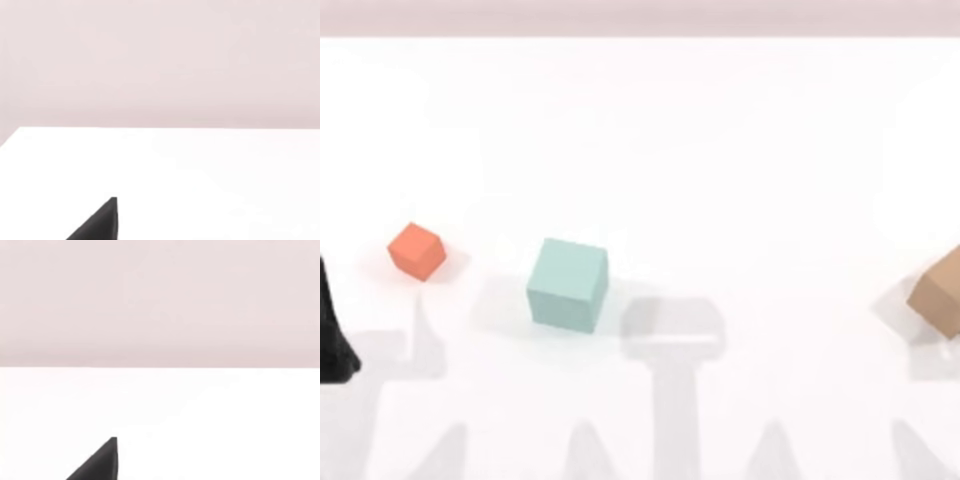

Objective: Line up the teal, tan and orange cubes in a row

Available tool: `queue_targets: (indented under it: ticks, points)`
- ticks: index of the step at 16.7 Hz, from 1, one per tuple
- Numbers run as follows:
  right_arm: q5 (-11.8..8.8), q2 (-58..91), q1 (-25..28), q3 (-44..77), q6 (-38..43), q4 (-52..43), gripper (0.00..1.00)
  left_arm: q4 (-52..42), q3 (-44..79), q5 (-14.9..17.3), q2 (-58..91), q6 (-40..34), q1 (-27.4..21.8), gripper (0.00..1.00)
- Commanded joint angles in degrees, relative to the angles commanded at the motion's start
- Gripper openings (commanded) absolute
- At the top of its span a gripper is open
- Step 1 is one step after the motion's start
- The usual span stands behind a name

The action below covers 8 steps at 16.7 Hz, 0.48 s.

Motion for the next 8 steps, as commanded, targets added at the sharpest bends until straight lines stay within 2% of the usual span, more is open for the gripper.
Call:
queue_targets:
  ticks: [4, 8]
  points:
    - [0.0, 0.0, 0.0, 0.0, 0.0, 0.0, 1.0, -1.22, 1.72, 0.06, 1.74, 0.45, -0.18, 1.0]
    - [0.0, 0.0, 0.0, 0.0, 0.0, 0.0, 1.0, -8.16, 11.96, 0.16, 12.58, 3.01, -0.9, 1.0]
